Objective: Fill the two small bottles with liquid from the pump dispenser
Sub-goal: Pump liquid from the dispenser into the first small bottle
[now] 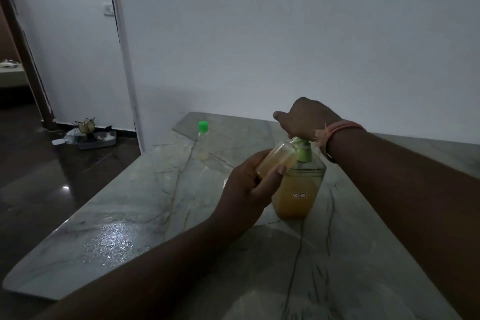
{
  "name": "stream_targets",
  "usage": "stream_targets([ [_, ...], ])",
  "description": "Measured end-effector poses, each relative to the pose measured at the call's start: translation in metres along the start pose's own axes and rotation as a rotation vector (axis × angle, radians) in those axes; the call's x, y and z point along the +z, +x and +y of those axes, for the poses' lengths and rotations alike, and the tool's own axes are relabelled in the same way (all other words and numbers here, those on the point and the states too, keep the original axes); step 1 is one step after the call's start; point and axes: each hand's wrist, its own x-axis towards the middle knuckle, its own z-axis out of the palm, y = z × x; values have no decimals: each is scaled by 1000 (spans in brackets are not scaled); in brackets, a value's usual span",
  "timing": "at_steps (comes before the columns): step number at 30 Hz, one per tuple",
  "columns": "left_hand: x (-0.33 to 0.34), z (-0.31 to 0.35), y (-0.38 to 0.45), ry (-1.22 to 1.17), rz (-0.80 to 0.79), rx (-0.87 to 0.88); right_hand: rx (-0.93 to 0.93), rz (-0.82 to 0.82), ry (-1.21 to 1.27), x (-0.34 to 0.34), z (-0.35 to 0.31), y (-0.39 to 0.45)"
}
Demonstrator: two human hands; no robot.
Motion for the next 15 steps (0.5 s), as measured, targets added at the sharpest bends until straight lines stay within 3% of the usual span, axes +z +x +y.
stream_targets([
  [7,1,-2,2,8,-2,8,14,61,73,3,3,-1],
  [15,-2,1,-1,38,14,37,23,11,27,1,0,-3],
])
